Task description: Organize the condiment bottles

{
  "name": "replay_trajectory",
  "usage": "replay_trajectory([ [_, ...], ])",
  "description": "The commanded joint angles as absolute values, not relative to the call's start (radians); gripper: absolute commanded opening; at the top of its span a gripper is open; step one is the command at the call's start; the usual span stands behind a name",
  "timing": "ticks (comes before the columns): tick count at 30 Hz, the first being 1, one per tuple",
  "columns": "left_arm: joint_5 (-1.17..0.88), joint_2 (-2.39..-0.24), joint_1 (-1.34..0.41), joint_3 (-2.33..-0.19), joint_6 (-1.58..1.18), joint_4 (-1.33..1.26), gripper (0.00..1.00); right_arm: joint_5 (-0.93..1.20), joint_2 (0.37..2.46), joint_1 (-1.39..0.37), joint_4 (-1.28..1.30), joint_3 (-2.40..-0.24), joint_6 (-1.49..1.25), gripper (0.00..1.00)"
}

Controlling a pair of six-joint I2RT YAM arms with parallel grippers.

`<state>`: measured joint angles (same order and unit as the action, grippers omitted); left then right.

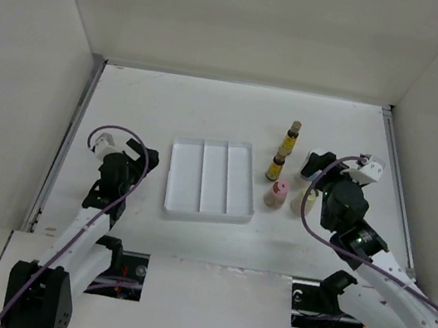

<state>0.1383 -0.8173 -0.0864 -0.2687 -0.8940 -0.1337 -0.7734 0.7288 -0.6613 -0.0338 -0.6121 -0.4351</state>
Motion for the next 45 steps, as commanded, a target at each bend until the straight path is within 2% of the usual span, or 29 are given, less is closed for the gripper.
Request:
replay_trajectory([
  [1, 0.153, -0.813, -0.088, -0.294, -0.874, -0.152, 1.0, -0.755, 0.747, -0.602, 0.005, -0.626, -0.451, 0.92],
  [5, 0.149, -0.821, -0.097, -0.304, -0.864, -0.159, 1.0, -0.729, 0.782, -0.538, 0.017, -0.632, -0.454, 0.91],
  [7, 0.149, -0.825, -0.1, -0.295, -0.873, -0.172, 1.0, -0.721, 0.795, -0.512, 0.018, -0.635, -0.454, 0.84],
  [8, 0.146, -0.83, -0.1, -0.295, -0.876, -0.175, 1.0, -0.716, 0.804, -0.496, 0.021, -0.643, -0.448, 0.77],
  [9, 0.143, -0.833, -0.102, -0.299, -0.876, -0.175, 1.0, -0.709, 0.817, -0.48, 0.026, -0.65, -0.446, 0.64],
  [10, 0.143, -0.831, -0.103, -0.299, -0.871, -0.173, 1.0, -0.7, 0.834, -0.463, 0.031, -0.661, -0.44, 0.35],
  [11, 0.149, -0.827, -0.107, -0.295, -0.87, -0.176, 1.0, -0.686, 0.856, -0.444, 0.043, -0.676, -0.433, 0.16],
  [12, 0.156, -0.824, -0.108, -0.285, -0.873, -0.182, 1.0, -0.674, 0.882, -0.427, 0.064, -0.696, -0.433, 0.12],
  [13, 0.163, -0.822, -0.111, -0.278, -0.876, -0.192, 1.0, -0.661, 0.912, -0.417, 0.086, -0.719, -0.434, 0.13],
  [14, 0.161, -0.827, -0.114, -0.276, -0.876, -0.198, 1.0, -0.651, 0.942, -0.412, 0.098, -0.738, -0.428, 0.18],
  [15, 0.158, -0.833, -0.116, -0.282, -0.877, -0.195, 1.0, -0.646, 0.965, -0.409, 0.101, -0.752, -0.423, 0.28],
  [18, 0.159, -0.836, -0.125, -0.287, -0.865, -0.193, 1.0, -0.629, 1.02, -0.401, 0.071, -0.773, -0.402, 0.78],
  [19, 0.164, -0.831, -0.125, -0.279, -0.868, -0.199, 1.0, -0.614, 1.037, -0.4, 0.06, -0.779, -0.399, 0.87],
  [22, 0.163, -0.847, -0.123, -0.281, -0.874, -0.209, 1.0, -0.554, 1.095, -0.377, 0.054, -0.805, -0.397, 0.97],
  [25, 0.166, -0.865, -0.127, -0.29, -0.867, -0.212, 1.0, -0.48, 1.181, -0.343, 0.031, -0.833, -0.394, 0.98],
  [30, 0.156, -0.885, -0.128, -0.288, -0.871, -0.23, 1.0, -0.463, 1.291, -0.327, 0.005, -0.86, -0.396, 0.94],
  [33, 0.166, -0.873, -0.125, -0.27, -0.873, -0.239, 1.0, -0.468, 1.336, -0.334, -0.014, -0.877, -0.394, 0.83],
  [37, 0.15, -0.874, -0.117, -0.282, -0.868, -0.227, 1.0, -0.533, 1.316, -0.335, -0.032, -0.888, -0.391, 0.56],
  [40, 0.161, -0.844, -0.116, -0.265, -0.873, -0.23, 1.0, -0.674, 1.209, -0.396, -0.101, -0.856, -0.341, 0.5],
  [45, 0.163, -0.858, -0.122, -0.278, -0.871, -0.224, 1.0, -0.785, 1.037, -0.543, -0.188, -0.873, -0.213, 0.47],
])
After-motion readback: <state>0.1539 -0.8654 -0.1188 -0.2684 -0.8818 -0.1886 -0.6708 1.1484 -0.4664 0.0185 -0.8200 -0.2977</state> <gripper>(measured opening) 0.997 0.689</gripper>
